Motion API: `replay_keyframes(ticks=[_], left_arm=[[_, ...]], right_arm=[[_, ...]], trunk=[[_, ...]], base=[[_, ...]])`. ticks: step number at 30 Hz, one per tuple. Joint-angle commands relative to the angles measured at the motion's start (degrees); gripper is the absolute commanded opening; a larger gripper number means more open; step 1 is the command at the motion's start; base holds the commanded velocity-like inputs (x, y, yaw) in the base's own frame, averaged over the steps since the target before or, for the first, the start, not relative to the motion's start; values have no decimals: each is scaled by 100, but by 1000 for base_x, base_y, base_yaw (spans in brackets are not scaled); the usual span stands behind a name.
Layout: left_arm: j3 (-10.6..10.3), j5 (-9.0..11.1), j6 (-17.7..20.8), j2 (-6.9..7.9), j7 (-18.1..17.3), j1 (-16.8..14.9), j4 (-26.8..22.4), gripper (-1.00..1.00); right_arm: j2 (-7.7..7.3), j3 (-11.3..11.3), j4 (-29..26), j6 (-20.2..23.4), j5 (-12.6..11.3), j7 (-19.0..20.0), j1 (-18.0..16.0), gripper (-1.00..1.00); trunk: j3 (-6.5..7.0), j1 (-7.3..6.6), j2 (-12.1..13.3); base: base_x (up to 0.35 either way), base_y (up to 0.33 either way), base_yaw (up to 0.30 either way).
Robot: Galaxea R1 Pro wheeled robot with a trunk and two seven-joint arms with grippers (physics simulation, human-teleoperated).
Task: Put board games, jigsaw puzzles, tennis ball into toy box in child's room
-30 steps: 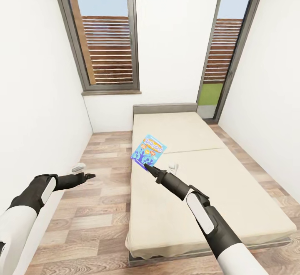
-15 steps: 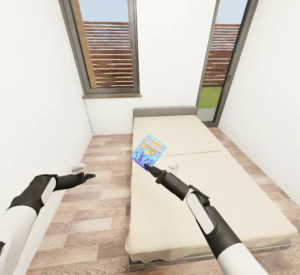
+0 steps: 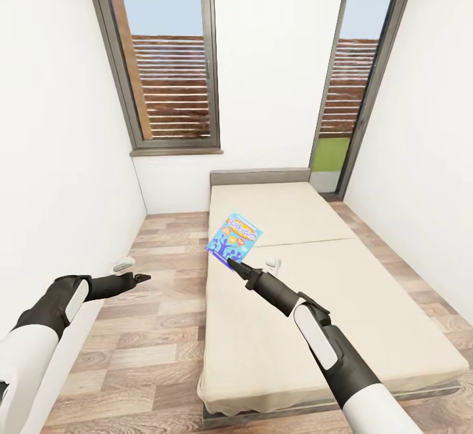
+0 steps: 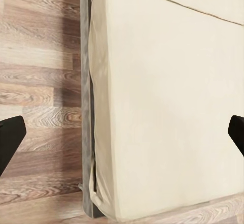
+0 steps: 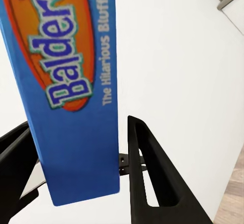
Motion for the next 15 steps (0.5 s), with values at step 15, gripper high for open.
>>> replay_keyframes(ticks=[15], left_arm=[[16,24,32,15,-12,-5,-1,100]], right_arm=[[25,-1,0,51,-61,-14,-5,-100]], trunk=[[-10,3,-12]], base=[[0,0,0]])
